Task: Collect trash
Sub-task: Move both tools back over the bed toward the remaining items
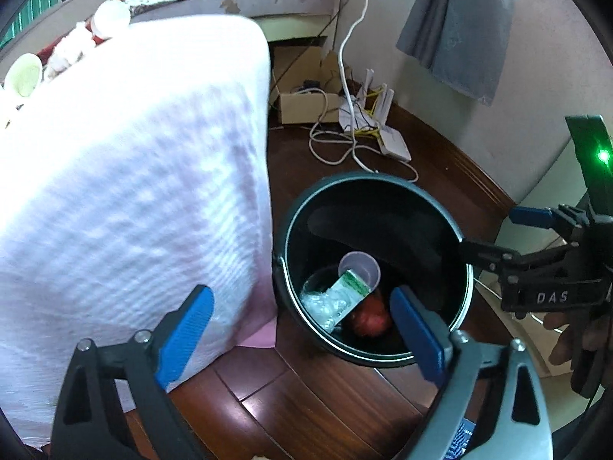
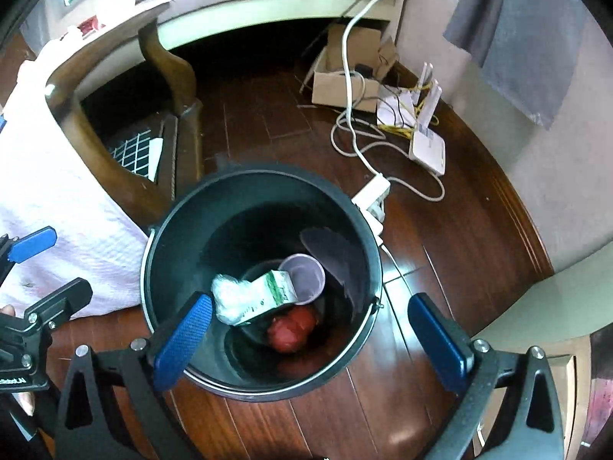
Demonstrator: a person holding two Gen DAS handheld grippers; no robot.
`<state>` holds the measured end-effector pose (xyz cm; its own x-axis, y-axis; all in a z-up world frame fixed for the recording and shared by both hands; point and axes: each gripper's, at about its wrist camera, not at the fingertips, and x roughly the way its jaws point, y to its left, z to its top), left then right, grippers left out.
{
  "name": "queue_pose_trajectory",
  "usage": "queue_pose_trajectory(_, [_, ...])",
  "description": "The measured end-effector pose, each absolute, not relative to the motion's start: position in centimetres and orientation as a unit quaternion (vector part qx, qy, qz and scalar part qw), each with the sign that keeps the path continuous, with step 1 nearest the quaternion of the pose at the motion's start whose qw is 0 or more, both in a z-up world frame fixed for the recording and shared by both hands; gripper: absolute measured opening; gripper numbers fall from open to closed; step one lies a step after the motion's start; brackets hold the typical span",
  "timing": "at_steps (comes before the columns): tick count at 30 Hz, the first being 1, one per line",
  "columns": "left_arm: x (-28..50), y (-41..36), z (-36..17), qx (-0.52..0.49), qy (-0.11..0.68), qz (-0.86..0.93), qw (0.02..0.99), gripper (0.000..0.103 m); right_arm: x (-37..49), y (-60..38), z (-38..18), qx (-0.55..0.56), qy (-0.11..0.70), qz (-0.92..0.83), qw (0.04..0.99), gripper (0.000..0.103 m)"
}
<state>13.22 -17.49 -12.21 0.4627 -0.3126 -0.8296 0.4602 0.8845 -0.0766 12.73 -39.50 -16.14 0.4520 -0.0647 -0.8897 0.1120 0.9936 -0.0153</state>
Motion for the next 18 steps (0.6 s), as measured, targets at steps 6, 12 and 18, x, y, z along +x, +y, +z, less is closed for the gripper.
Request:
queue_pose_trajectory(6, [12.3, -15.9, -9.9, 0.068, 0.453, -0.220, 0.862, 0.095, 11.9, -38.3, -12.9, 0.017, 0.491, -0.044, 0.870, 0.103])
queue_pose_trajectory(12, [11.5, -14.3, -7.4, 0.065, 0.431, -0.200, 0.877, 0.095, 11.1, -36.6, -9.8, 0.002, 0.466, -0.037, 0.884, 0.103])
queue_pose_trajectory(18, [10.8, -12.6, -5.4, 0.056, 0.415, -0.188, 0.888, 0.095, 10.2, -35.4, -7.6, 0.003, 0.445, -0.032, 0.895, 0.103])
